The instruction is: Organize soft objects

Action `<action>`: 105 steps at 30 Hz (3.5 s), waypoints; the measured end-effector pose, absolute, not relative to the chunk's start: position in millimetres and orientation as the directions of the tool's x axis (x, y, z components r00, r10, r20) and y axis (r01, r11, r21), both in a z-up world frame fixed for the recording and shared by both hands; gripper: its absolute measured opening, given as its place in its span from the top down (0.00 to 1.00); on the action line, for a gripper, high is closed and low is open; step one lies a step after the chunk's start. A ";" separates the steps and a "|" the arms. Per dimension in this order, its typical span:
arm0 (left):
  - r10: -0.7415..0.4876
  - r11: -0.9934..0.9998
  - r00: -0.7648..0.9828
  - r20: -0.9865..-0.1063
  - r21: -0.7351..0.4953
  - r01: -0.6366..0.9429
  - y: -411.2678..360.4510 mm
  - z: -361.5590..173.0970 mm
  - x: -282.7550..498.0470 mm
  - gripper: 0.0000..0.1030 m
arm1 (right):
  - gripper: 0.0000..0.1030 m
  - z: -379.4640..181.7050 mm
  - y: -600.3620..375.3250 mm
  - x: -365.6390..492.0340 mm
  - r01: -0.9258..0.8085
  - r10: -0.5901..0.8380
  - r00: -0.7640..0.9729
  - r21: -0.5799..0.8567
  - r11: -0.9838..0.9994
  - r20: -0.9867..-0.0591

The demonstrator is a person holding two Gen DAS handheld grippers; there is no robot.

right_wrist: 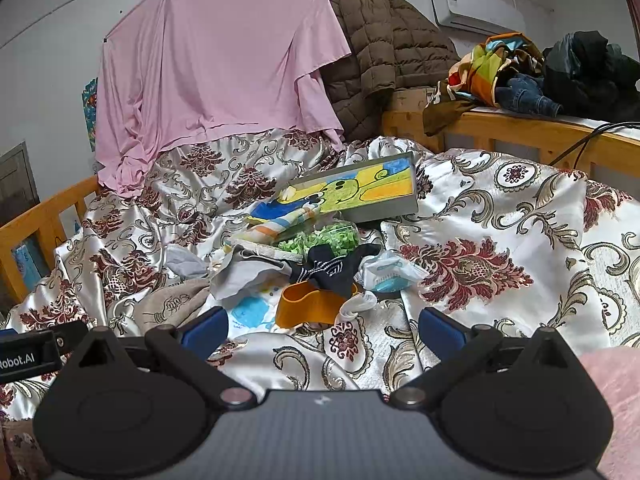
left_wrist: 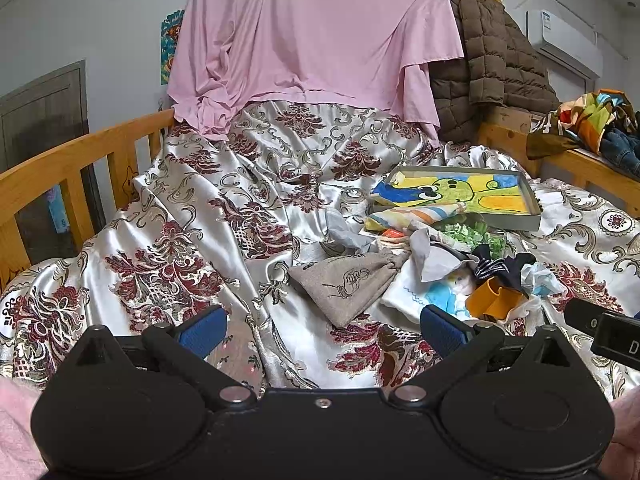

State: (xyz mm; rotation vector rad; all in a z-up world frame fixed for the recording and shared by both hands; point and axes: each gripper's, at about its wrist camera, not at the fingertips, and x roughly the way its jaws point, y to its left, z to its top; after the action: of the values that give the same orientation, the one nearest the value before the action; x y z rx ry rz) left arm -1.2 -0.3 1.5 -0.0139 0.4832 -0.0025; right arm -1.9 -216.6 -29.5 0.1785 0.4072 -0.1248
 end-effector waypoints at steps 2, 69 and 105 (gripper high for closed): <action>-0.005 1.000 0.885 -0.465 -0.015 -0.002 -0.3 1.6 -1.1 0.01 | 0.00 -29.5 -216.6 -1.9 0.156 -0.085 0.911 0.147 0.977 -0.404; -0.007 0.999 0.888 -0.461 -0.042 -0.014 7.3 -13.9 4.8 0.01 | 0.00 -29.9 -205.6 4.6 0.154 -0.087 0.904 0.130 0.979 -0.419; -0.198 0.947 0.749 -0.632 0.074 0.313 18.6 -68.0 190.8 0.01 | 0.00 -62.8 -186.4 158.8 -0.199 0.164 0.863 -0.024 0.980 -0.479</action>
State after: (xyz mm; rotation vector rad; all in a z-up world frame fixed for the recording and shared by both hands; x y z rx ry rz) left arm 190.8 18.6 -68.0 0.1800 0.6677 -0.2813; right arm 158.8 -186.4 -62.8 -0.0733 0.4951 0.1902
